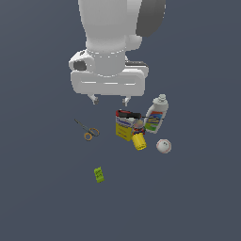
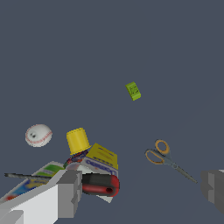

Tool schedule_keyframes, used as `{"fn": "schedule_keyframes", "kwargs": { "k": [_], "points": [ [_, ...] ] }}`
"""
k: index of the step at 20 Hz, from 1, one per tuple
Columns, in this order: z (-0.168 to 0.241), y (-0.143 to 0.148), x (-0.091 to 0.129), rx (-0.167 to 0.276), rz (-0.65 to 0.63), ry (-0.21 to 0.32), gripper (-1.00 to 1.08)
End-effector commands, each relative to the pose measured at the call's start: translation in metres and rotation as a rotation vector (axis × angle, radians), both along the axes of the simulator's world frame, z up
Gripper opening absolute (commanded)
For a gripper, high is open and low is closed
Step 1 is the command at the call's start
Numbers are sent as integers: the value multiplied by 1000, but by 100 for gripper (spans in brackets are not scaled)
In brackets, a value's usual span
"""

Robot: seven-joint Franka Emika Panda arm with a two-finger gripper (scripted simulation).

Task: Pick up a designated object from a clutter of objects.

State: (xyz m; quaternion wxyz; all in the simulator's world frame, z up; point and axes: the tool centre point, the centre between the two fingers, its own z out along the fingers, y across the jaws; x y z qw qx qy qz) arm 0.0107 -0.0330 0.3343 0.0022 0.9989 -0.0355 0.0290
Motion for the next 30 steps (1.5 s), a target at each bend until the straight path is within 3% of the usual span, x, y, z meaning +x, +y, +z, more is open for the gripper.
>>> {"fn": "schedule_keyframes", "kwargs": {
  "k": [1, 10, 19, 30],
  "points": [
    [0, 0, 0, 0, 0, 0, 100],
    [1, 1, -7, -29, 14, 22, 100],
    [0, 2, -7, -30, 29, 23, 100],
    [-10, 15, -11, -32, 182, 28, 100]
  ]
}}
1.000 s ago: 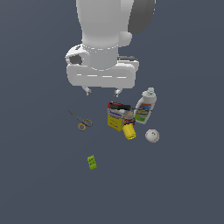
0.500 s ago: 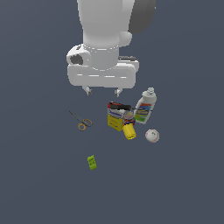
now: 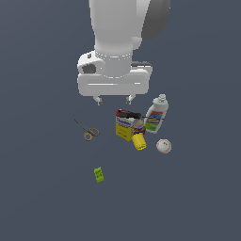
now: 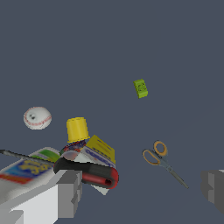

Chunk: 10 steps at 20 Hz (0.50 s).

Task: Pick up a designated object from a clutter of objects.

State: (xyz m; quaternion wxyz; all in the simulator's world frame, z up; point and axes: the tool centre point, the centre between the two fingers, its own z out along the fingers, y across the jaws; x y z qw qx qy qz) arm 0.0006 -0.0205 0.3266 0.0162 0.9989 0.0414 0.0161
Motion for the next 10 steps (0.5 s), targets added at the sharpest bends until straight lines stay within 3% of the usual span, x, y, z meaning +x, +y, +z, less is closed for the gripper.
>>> {"fn": "schedule_keyframes", "kwargs": {
  "k": [1, 10],
  "points": [
    [-3, 4, -1, 0, 51, 3, 100],
    [-20, 25, -8, 0, 301, 14, 100]
  ]
}}
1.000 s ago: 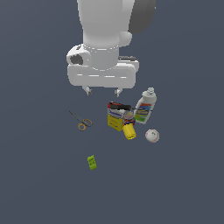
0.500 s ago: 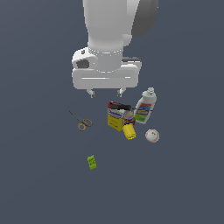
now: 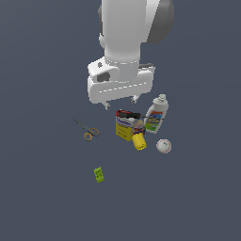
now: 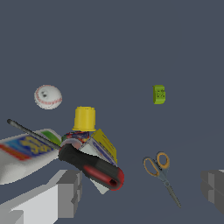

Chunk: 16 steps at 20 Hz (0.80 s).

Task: Pick up a designated object from a clutter of objects.

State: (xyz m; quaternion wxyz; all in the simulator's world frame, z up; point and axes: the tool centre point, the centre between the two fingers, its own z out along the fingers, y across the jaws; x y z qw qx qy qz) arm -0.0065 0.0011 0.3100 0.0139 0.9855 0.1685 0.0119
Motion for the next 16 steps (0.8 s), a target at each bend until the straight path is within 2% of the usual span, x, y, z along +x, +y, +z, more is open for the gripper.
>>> {"fn": "schedule_keyframes", "kwargs": {
  "k": [1, 16],
  "points": [
    [-5, 6, -2, 0, 75, 3, 100],
    [-33, 41, -19, 1, 515, 21, 100]
  ]
}}
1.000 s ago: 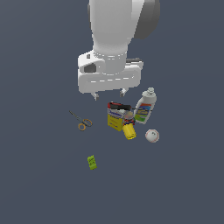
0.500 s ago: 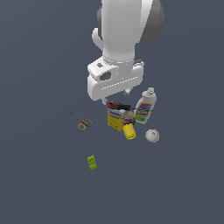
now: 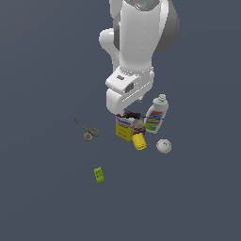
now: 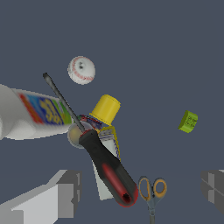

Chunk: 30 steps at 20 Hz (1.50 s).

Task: Pick up a designated object from a clutter of objects.

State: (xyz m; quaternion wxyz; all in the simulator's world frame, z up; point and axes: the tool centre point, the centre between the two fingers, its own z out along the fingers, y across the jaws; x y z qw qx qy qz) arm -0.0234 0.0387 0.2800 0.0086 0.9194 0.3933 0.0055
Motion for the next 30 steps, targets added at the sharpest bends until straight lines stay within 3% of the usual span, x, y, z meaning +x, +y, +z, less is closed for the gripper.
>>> {"fn": "schedule_keyframes", "kwargs": {
  "k": [1, 17, 30],
  "points": [
    [-5, 6, -3, 0, 75, 3, 100],
    [-31, 37, -24, 4, 511, 16, 100],
    [-39, 46, -31, 6, 637, 20, 100]
  ]
}}
